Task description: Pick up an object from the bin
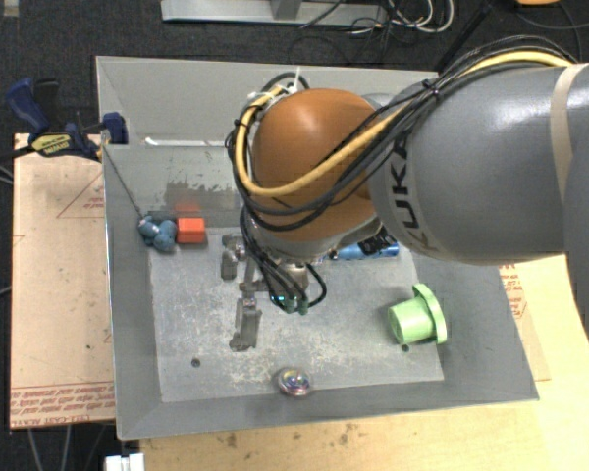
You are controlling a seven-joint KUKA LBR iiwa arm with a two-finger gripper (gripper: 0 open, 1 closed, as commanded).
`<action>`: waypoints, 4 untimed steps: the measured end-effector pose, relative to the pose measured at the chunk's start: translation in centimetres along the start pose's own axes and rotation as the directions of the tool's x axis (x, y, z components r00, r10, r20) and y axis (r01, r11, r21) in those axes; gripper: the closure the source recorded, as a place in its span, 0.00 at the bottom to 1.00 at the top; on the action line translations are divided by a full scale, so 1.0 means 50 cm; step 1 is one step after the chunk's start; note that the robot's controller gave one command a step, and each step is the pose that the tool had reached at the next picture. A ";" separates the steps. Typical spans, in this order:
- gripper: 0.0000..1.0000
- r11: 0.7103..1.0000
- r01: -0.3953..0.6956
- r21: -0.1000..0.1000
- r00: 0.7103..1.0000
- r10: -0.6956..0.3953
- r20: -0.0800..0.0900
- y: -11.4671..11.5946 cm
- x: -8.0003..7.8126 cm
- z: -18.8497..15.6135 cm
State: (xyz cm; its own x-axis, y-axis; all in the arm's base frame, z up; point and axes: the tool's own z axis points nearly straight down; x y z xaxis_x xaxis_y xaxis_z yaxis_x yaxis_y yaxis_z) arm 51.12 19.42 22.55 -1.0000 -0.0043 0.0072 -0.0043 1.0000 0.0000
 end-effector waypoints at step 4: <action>0.00 0.966 0.258 0.006 0.966 -0.258 0.013 -0.285 -0.211 0.148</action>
Offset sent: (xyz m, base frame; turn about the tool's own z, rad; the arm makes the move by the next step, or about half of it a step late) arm 0.0044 -0.0513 -0.0649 0.0095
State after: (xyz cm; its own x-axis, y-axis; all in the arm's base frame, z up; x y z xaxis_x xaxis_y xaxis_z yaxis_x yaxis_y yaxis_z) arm 61.66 5.20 15.09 -0.9651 -0.2619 -0.0064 -0.2619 0.9651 -0.0037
